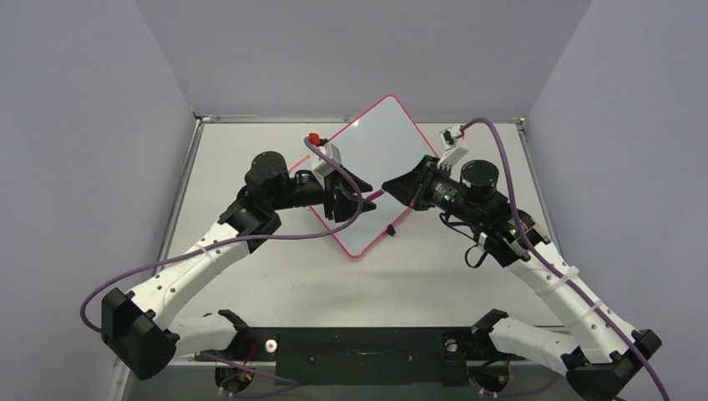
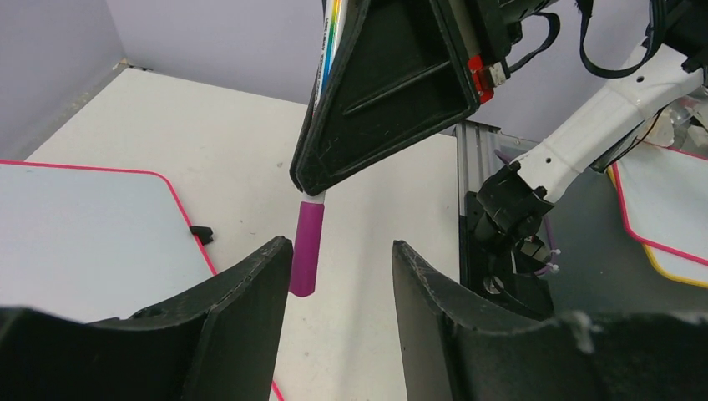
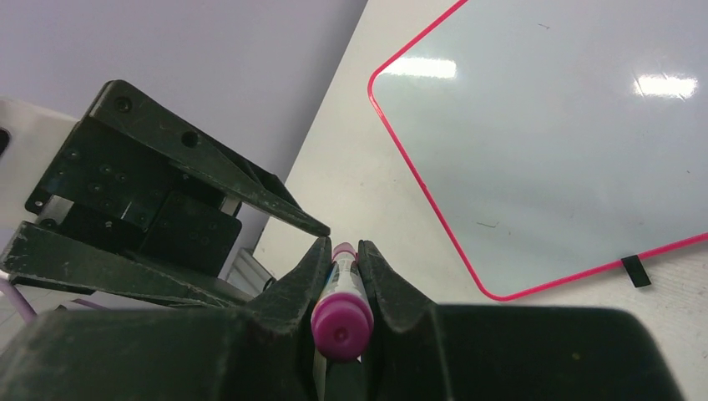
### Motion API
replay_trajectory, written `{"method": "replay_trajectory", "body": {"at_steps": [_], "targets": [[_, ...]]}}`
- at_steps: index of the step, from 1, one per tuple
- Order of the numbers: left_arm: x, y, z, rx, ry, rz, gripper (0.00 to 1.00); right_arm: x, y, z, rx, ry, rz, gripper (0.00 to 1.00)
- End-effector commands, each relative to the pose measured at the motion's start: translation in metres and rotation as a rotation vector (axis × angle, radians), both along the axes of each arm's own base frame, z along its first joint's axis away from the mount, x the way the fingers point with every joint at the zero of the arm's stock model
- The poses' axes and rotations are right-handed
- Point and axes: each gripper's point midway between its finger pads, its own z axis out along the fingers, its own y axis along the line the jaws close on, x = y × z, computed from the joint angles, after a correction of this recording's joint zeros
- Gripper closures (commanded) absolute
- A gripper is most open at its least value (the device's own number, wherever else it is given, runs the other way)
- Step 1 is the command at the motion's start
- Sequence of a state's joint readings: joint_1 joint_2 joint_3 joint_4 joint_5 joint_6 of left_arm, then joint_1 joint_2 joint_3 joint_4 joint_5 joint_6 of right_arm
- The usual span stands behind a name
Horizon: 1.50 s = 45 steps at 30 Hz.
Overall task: Write a sentence on the whiteboard
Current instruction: Open the whiteboard marker at the center of the board.
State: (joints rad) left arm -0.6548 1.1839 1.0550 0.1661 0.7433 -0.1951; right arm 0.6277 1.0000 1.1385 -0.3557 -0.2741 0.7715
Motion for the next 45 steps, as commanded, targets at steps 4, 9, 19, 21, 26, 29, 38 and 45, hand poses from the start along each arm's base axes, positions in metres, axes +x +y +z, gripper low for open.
{"method": "replay_trajectory", "body": {"at_steps": [4,9,19,21,26,29,38,45], "targets": [[0.005,-0.014,0.01,0.03,-0.142,-0.015,0.55,0.0,0.002,0.02,0.042,-0.027,0.009,1.0],[0.013,-0.021,0.008,0.046,-0.156,0.004,0.61,-0.003,0.003,0.019,0.051,-0.017,0.021,1.0],[0.027,-0.03,-0.005,0.108,-0.182,0.058,0.98,-0.006,0.006,0.018,0.071,-0.003,0.037,1.0],[0.026,-0.031,-0.01,0.116,-0.184,0.049,1.0,-0.006,0.006,0.018,0.074,-0.002,0.036,1.0],[0.021,-0.031,-0.025,0.173,-0.214,0.022,1.0,-0.002,-0.001,0.018,0.059,0.012,-0.001,1.0],[0.019,-0.027,-0.043,0.224,-0.205,0.018,1.0,0.005,-0.014,0.019,0.045,0.025,-0.035,1.0],[0.018,-0.022,-0.066,0.268,-0.176,0.027,1.0,0.011,-0.053,0.036,0.023,0.018,-0.104,1.0],[0.035,0.005,-0.059,0.274,-0.115,0.252,1.0,0.017,-0.069,0.038,-0.002,-0.007,-0.17,1.0]]}}
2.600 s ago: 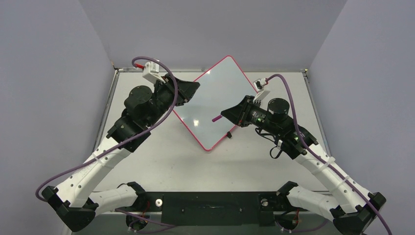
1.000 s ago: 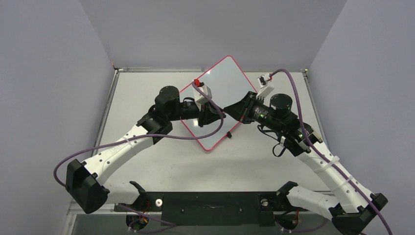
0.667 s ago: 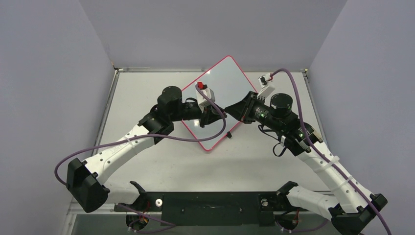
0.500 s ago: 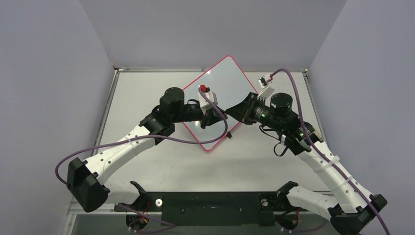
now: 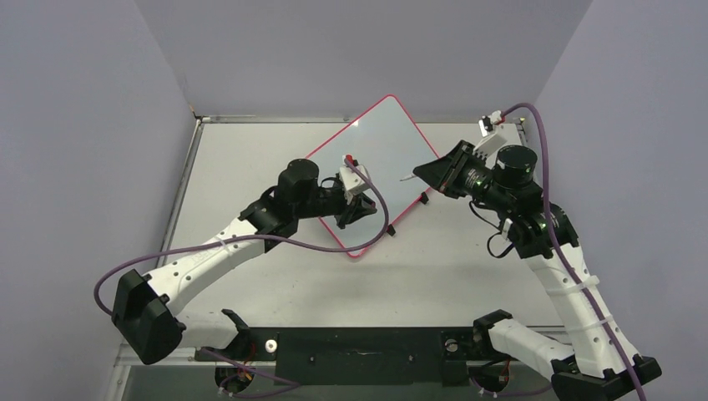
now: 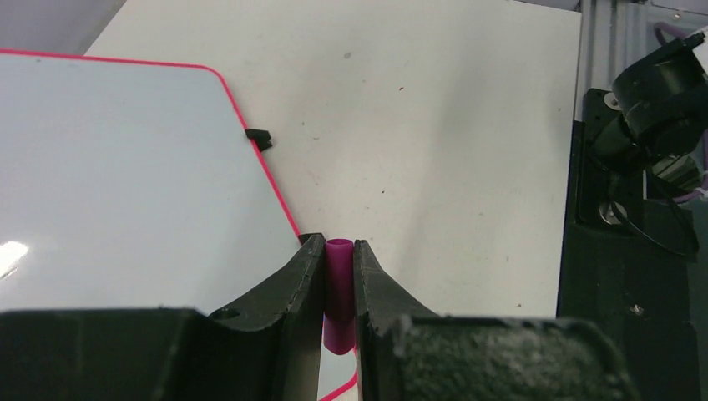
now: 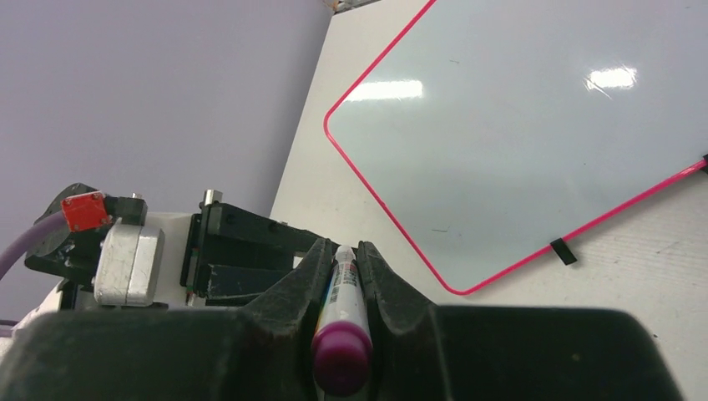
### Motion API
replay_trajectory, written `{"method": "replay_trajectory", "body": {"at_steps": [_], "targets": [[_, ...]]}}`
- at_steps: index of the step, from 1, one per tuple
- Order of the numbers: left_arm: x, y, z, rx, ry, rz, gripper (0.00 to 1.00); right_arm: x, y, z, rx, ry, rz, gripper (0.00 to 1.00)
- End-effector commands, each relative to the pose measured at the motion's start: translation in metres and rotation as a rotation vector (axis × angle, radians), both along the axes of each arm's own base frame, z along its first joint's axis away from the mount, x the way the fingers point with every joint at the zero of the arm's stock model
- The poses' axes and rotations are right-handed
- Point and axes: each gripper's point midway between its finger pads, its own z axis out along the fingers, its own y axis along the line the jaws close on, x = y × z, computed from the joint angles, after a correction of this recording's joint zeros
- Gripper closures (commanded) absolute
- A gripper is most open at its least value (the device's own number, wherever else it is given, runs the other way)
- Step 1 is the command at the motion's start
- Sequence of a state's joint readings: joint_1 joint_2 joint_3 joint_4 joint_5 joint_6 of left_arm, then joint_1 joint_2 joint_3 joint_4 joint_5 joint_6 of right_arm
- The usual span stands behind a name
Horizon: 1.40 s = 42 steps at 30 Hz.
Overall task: Write a sentence on the whiteboard
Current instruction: Open the whiteboard marker at the center of the board, then place the pen cap at the center of the board.
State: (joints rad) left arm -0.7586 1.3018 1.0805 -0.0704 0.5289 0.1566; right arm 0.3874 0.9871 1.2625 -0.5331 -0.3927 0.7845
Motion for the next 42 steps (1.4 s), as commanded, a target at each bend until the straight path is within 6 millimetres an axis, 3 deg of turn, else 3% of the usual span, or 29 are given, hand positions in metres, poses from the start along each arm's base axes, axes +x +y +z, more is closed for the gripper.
{"method": "replay_trajectory", "body": {"at_steps": [1,4,7,11,12,13,14,20,25,32,36,42], "targets": [[0.014,0.031,0.034,-0.069,-0.02,0.231,1.0,-0.002,-0.016,0.017,-0.027,-0.075,-0.059,1.0],[0.035,0.069,0.028,-0.098,0.03,0.508,1.0,0.003,-0.031,0.009,-0.079,-0.098,-0.136,1.0],[0.042,0.114,0.022,-0.135,0.104,0.761,1.0,0.005,-0.039,0.002,-0.1,-0.12,-0.176,1.0],[0.049,0.185,-0.012,-0.152,0.203,1.103,1.0,0.011,-0.042,-0.024,-0.123,-0.09,-0.2,1.0],[0.052,0.206,-0.029,-0.138,0.233,1.184,1.0,0.011,-0.042,-0.027,-0.125,-0.086,-0.203,1.0],[0.05,0.215,-0.031,-0.189,0.271,1.222,1.0,0.012,-0.042,-0.03,-0.129,-0.083,-0.203,1.0],[0.05,0.229,-0.051,-0.194,0.317,1.279,1.0,0.012,-0.042,-0.032,-0.132,-0.082,-0.204,1.0],[0.053,0.286,-0.114,-0.198,0.49,1.548,1.0,0.015,-0.043,-0.044,-0.147,-0.061,-0.211,1.0],[0.056,0.296,-0.157,-0.169,0.591,1.586,1.0,0.015,-0.047,-0.054,-0.164,-0.051,-0.229,1.0],[0.055,0.306,-0.176,-0.18,0.612,1.605,1.0,0.017,-0.049,-0.063,-0.184,-0.036,-0.238,1.0],[0.054,0.31,-0.177,-0.187,0.612,1.613,0.91,0.019,-0.048,-0.065,-0.187,-0.033,-0.237,1.0],[0.051,0.314,-0.178,-0.192,0.61,1.614,0.69,0.018,-0.049,-0.067,-0.193,-0.033,-0.24,1.0]]}}
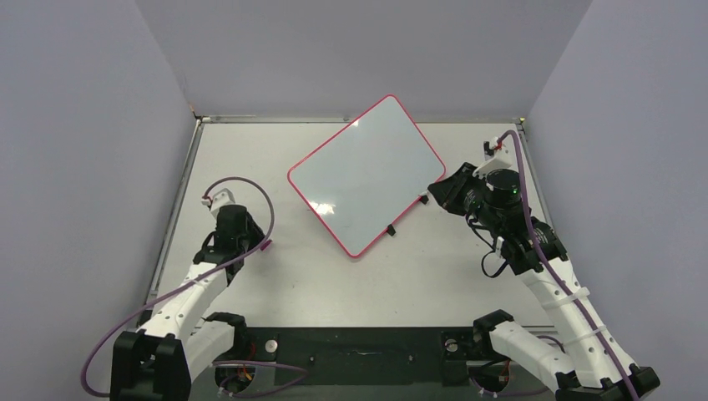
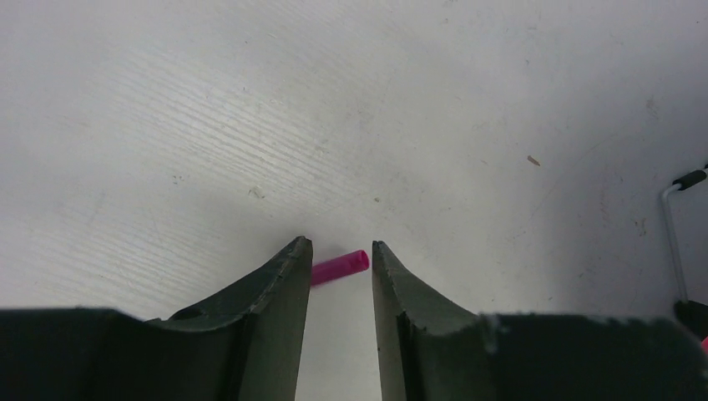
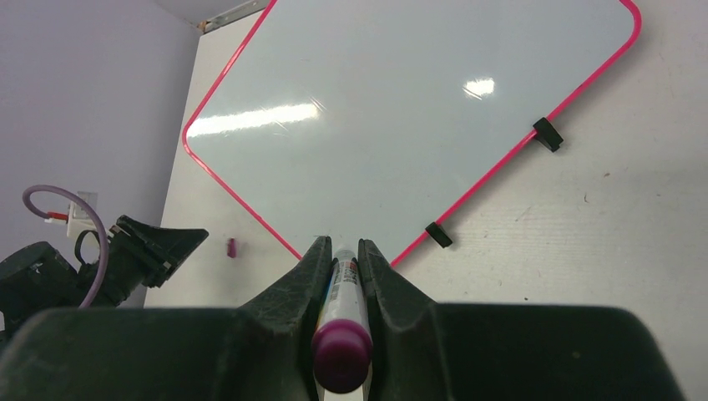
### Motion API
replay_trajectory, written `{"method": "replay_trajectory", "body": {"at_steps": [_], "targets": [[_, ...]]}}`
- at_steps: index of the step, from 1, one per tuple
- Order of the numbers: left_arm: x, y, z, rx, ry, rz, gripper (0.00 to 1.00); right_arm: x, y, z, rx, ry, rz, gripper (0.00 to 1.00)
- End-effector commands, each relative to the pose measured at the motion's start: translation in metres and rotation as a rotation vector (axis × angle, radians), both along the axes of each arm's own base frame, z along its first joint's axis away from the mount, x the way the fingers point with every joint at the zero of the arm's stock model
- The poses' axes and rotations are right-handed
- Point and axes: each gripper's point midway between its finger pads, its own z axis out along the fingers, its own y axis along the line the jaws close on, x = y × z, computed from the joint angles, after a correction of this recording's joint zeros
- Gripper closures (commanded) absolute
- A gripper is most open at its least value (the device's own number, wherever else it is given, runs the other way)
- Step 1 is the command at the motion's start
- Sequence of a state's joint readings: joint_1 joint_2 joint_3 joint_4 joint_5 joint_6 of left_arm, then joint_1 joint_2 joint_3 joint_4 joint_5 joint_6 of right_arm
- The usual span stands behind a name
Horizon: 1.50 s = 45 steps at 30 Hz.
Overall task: Write a sentence on the whiteboard
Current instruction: Place the pen cap at the center of the board.
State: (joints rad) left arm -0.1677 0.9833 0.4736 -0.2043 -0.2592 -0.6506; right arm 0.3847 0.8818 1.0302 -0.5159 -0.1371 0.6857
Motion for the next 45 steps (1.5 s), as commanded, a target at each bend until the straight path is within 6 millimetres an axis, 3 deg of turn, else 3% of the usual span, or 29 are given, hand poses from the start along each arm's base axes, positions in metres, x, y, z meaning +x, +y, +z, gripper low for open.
{"method": "replay_trajectory", "body": {"at_steps": [1,8,12,20,24,27,29,32,38,45], "targets": [[0.008,0.0,0.012,-0.026,-0.072,0.007,0.67,0.006,-0.004,0.008,-0.007,-0.055,-0.02,1.0],[0.008,0.003,0.022,-0.016,-0.089,0.002,0.55,0.005,-0.007,0.007,-0.022,-0.064,-0.023,1.0],[0.013,0.01,0.043,0.007,-0.111,0.022,0.52,0.005,-0.009,0.003,-0.035,-0.063,-0.03,1.0],[0.049,-0.002,0.124,-0.038,-0.294,-0.064,0.49,0.005,-0.012,-0.006,-0.039,-0.067,-0.043,1.0],[0.076,-0.022,0.168,-0.062,-0.414,-0.173,0.48,0.004,-0.011,-0.004,-0.039,-0.075,-0.032,1.0],[0.096,-0.045,0.214,-0.091,-0.553,-0.306,0.43,0.002,-0.011,-0.004,-0.042,-0.081,-0.027,1.0],[0.111,-0.059,0.227,-0.095,-0.577,-0.396,0.41,0.0,-0.011,-0.002,-0.043,-0.09,-0.018,1.0],[0.138,-0.094,0.231,-0.158,-0.553,-0.615,0.4,-0.002,-0.006,-0.002,-0.047,-0.102,0.019,1.0],[0.175,-0.138,0.215,-0.364,-0.534,-0.877,0.41,-0.003,0.002,-0.006,-0.043,-0.14,0.072,1.0],[0.193,-0.164,0.198,-0.477,-0.507,-1.059,0.42,-0.003,0.002,-0.009,-0.068,-0.138,0.083,1.0]]}}
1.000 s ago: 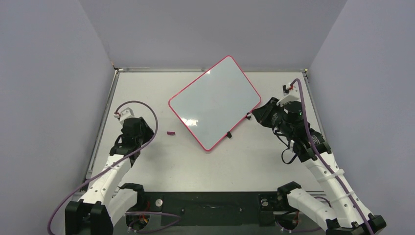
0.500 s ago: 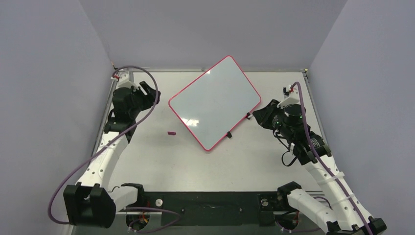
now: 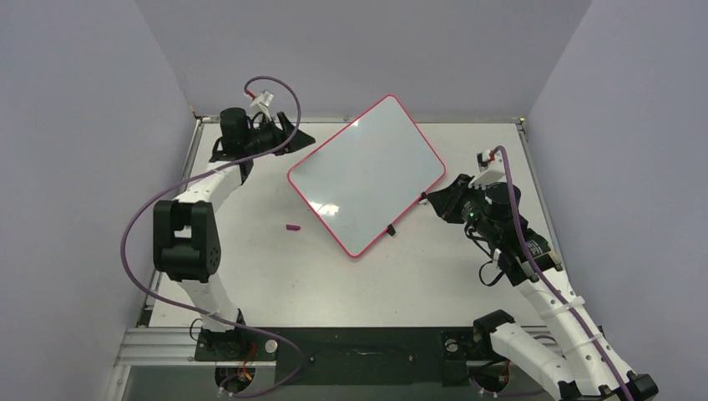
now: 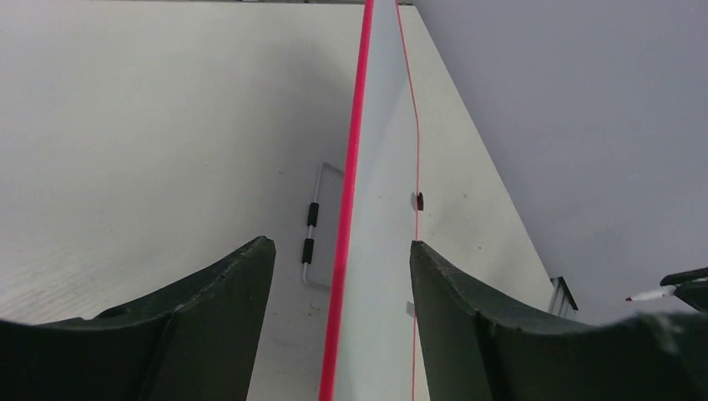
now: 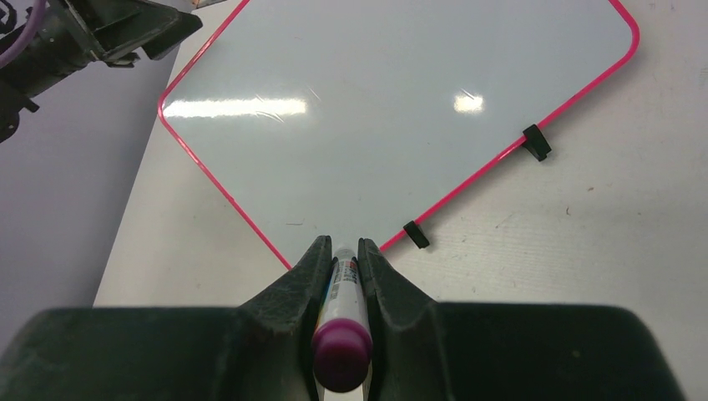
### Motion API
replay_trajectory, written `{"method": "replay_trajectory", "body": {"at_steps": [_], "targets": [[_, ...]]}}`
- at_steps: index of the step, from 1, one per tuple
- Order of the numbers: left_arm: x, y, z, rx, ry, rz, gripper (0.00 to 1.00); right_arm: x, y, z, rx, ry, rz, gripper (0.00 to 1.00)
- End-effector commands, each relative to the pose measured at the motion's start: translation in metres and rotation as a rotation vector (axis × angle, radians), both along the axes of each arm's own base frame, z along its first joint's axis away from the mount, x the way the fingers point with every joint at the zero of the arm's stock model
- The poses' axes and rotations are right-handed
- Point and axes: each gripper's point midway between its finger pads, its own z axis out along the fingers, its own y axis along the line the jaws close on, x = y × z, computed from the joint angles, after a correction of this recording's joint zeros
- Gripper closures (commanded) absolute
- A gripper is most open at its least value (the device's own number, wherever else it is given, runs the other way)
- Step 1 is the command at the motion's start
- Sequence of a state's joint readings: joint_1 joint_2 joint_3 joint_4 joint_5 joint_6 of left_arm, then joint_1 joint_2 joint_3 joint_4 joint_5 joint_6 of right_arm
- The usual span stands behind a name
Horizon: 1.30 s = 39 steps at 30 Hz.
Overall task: Write a sentence on the whiteboard
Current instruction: Place the pen cap at the center of the board.
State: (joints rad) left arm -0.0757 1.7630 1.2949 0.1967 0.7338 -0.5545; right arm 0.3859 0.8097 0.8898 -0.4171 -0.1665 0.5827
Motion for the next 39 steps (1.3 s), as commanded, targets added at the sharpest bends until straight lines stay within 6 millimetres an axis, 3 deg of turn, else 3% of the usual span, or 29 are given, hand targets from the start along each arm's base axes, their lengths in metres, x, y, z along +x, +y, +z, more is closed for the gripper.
{"method": "replay_trajectory", "body": {"at_steps": [1,5,10,15,24,31,39], "targets": [[-0.003,-0.024,0.043,-0.075,-0.15,-0.23,0.42,0.003,0.002,0.014,-0.003,-0.07,0.021,1.0],[0.0,-0.032,0.029,-0.084,-0.112,-0.293,0.43,0.006,0.004,0.008,-0.003,-0.046,0.02,1.0],[0.0,-0.049,0.012,-0.057,-0.072,-0.353,0.54,0.008,0.007,0.001,-0.005,-0.024,0.034,1.0],[0.004,-0.053,-0.008,0.003,-0.043,-0.341,0.55,0.007,0.007,0.003,-0.008,-0.033,0.036,1.0],[0.006,-0.058,-0.024,0.016,0.001,-0.357,0.54,0.007,0.006,-0.001,-0.018,-0.021,0.035,1.0],[0.008,-0.06,-0.026,0.025,0.004,-0.356,0.55,0.006,0.006,-0.001,-0.022,-0.021,0.04,1.0],[0.001,-0.069,-0.036,0.033,0.068,-0.39,0.56,0.005,0.006,-0.003,-0.023,-0.016,0.043,1.0]]}}
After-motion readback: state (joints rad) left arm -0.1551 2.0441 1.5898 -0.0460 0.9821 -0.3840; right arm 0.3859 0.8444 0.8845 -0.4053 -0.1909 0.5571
